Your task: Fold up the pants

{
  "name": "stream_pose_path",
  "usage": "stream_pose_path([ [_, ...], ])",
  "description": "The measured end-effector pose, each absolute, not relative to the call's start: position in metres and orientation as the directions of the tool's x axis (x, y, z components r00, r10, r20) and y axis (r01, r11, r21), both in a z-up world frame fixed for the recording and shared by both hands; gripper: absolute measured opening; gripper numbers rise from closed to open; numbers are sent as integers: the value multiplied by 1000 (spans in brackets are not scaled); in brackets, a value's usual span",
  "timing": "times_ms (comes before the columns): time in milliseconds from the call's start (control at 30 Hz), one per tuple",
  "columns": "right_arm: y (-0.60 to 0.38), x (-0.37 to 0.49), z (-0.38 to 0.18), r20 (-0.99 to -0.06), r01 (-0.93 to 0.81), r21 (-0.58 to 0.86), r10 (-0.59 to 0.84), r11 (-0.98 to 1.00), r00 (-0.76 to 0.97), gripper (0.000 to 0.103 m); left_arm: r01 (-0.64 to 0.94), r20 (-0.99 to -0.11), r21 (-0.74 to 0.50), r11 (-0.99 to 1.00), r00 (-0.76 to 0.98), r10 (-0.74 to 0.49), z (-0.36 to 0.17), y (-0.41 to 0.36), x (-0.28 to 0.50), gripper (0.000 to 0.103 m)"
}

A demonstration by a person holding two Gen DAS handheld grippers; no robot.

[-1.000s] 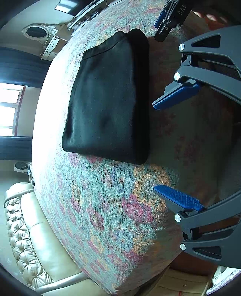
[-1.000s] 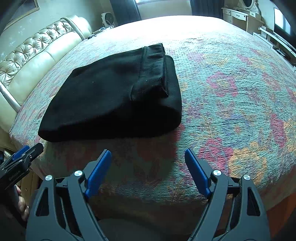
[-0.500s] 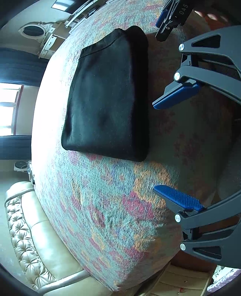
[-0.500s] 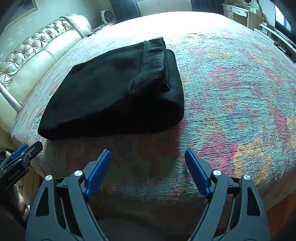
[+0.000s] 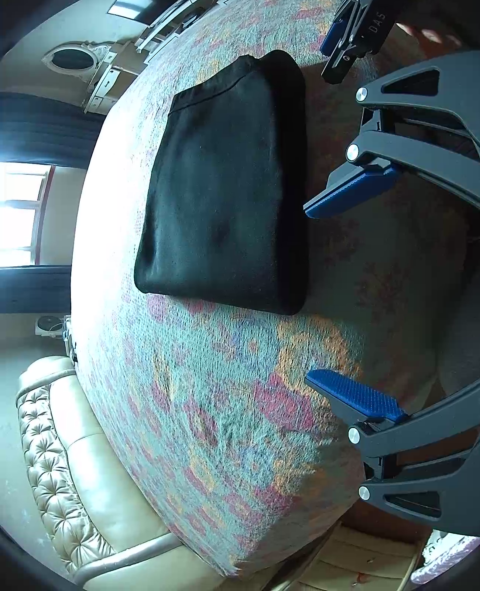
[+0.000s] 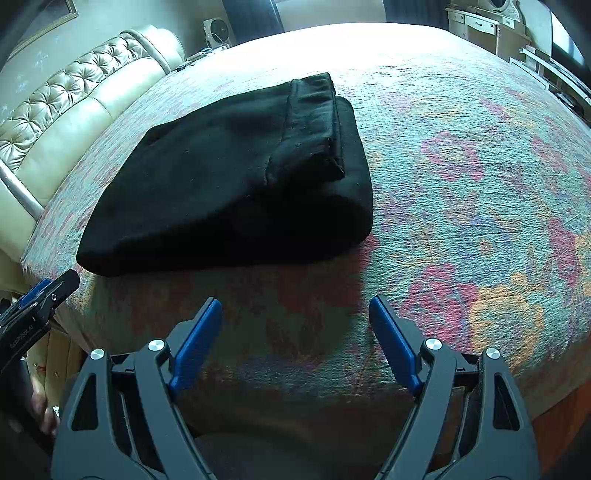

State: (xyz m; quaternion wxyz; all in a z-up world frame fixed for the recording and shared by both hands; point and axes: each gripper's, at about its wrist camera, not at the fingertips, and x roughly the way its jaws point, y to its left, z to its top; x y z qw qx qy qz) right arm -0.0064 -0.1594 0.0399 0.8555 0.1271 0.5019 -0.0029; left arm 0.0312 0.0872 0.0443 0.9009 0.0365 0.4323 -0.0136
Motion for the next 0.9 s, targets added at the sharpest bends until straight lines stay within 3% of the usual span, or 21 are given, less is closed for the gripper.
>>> stream_pose_path([
  [900,-160,-6,41,-857,131,213,121,968,501,82,86,-783,80,993,622,10,43,78,28,82],
])
